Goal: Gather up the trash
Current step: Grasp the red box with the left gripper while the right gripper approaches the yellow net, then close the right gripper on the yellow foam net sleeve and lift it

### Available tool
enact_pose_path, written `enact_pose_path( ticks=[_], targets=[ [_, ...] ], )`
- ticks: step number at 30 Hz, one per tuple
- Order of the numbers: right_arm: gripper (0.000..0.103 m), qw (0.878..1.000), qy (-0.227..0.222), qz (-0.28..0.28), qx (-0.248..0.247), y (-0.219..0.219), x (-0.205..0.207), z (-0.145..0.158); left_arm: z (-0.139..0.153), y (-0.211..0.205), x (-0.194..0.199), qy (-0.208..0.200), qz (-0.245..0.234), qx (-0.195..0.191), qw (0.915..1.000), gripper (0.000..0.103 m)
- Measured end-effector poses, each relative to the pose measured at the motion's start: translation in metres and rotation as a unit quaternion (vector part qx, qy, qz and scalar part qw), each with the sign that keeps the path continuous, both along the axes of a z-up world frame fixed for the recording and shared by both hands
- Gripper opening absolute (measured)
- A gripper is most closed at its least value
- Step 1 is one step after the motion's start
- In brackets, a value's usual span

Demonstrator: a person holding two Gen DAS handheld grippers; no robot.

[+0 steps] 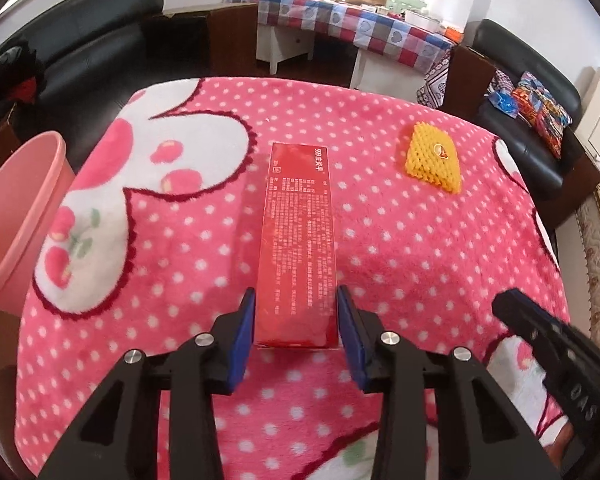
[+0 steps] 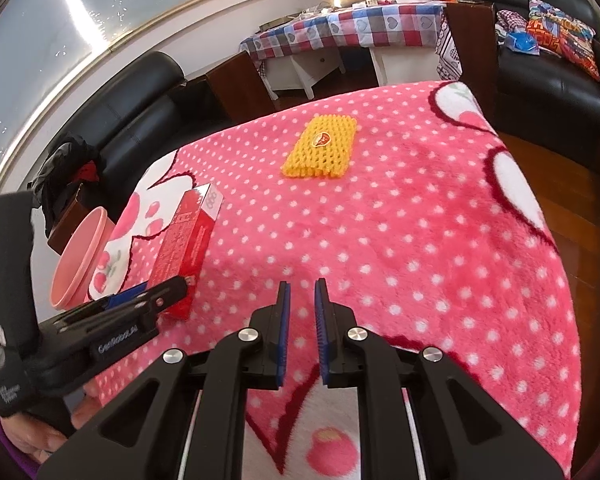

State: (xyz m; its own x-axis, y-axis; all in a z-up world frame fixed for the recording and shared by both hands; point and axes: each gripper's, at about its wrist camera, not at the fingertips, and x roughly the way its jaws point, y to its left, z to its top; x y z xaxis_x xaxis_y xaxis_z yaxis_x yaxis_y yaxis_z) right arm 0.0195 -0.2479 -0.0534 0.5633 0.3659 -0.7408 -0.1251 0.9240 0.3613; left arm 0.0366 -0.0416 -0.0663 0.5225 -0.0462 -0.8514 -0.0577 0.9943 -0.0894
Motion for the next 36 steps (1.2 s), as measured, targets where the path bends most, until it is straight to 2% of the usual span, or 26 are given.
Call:
enact_pose_path(
  ticks=[4, 11, 22, 29, 33, 34, 35, 36],
  targets=[
    [0.012, 1.000, -0.007, 0.000, -0.002, 0.005, 0.011, 0.003, 0.005, 0.014, -0.006, -0.014, -0.001, 0.001, 0.9999, 0.039],
    [0.012, 1.000, -0.017, -0.022, 0.007, 0.003, 0.052, 0.010, 0.025, 0.045, -0.021, -0.062, -0.001, -0.003, 0.9981, 0.038],
    [0.012, 0.998, 0.006, -0.061, -0.022, 0.006, 0.119, -0.001, 0.032, 0.093, -0.031, -0.081, 0.049, -0.030, 0.9951, 0.039],
    [0.012, 0.997, 0.030, -0.066, -0.028, 0.012, 0.134, -0.011, 0.034, 0.110, -0.042, -0.090, 0.072, -0.037, 0.9927, 0.039],
    [0.013, 0.997, 0.022, -0.075, -0.030, 0.010, 0.129, -0.006, 0.042, 0.110, -0.053, -0.101, 0.072, -0.038, 0.9916, 0.039],
    [0.016, 0.996, 0.018, -0.076, -0.032, 0.010, 0.128, -0.003, 0.043, 0.109, -0.056, -0.104, 0.072, -0.037, 0.9913, 0.039],
    [0.030, 0.996, 0.014, -0.077, -0.035, 0.009, 0.126, -0.002, 0.045, 0.109, -0.058, -0.106, 0.072, -0.037, 0.9911, 0.039],
    [0.038, 0.996, 0.009, -0.081, -0.040, 0.009, 0.126, 0.000, 0.047, 0.110, -0.061, -0.109, 0.072, -0.037, 0.9907, 0.039]
  ],
)
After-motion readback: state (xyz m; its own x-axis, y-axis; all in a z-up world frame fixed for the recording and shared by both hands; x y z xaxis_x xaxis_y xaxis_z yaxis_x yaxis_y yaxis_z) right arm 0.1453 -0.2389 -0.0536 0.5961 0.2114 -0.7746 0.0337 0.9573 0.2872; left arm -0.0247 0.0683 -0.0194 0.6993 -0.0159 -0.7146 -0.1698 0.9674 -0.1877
